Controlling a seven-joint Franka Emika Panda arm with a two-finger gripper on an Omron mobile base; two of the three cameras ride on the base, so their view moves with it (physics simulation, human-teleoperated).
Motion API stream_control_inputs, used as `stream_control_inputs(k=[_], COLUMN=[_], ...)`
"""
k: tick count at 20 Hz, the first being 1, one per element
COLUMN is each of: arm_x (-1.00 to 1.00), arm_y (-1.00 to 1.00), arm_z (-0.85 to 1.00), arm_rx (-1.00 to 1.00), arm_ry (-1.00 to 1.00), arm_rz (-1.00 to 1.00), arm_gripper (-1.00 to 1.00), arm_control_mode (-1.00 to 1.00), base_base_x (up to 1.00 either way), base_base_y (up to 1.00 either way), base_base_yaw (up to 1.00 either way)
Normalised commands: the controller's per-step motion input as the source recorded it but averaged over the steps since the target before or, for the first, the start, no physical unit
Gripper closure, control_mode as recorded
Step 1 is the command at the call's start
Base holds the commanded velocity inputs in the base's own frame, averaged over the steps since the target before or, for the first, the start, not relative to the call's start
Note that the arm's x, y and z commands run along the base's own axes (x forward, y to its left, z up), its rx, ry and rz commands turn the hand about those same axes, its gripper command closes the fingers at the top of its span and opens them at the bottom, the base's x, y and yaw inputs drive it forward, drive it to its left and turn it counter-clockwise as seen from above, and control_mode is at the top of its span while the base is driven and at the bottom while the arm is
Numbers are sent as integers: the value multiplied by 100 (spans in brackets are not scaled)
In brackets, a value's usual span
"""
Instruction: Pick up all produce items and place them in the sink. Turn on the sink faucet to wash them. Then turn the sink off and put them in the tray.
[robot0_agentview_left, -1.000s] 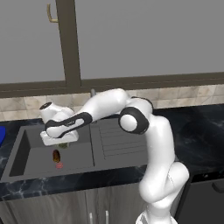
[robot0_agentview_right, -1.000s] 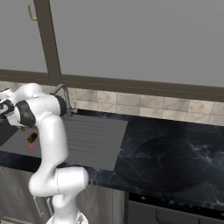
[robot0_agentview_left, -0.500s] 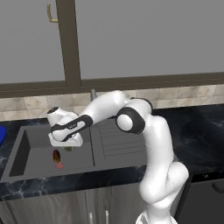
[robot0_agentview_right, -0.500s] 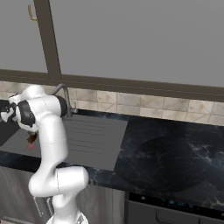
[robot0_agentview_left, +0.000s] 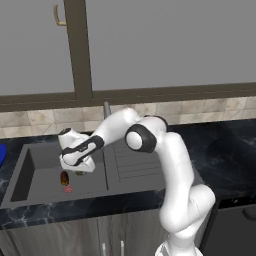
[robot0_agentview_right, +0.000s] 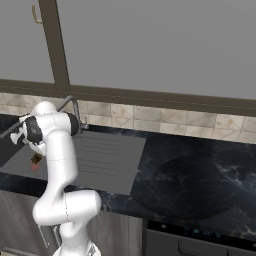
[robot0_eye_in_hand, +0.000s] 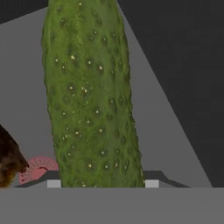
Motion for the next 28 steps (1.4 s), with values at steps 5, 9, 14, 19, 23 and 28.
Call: stream_control_inputs(k=[5,9,14,19,23,28], arm_x=[33,32,20,18,8,-1], arm_y=[15,12,6,2,4,-10], arm_z=[-36,-38,-41,-43,-21,0], arm_rx=[0,0,0,0,0,0], arm_ry=[0,0,0,0,0,-1], arm_rz=[-5,-2,-1,0,0,0], arm_gripper=[100,100,100,100,-100,-100], arm_control_mode=[-100,-100,-100,-100,-100,-100], base_base_x=[0,0,0,0,0,0], base_base_y=[0,0,0,0,0,0], base_base_yaw=[0,0,0,0,0,0])
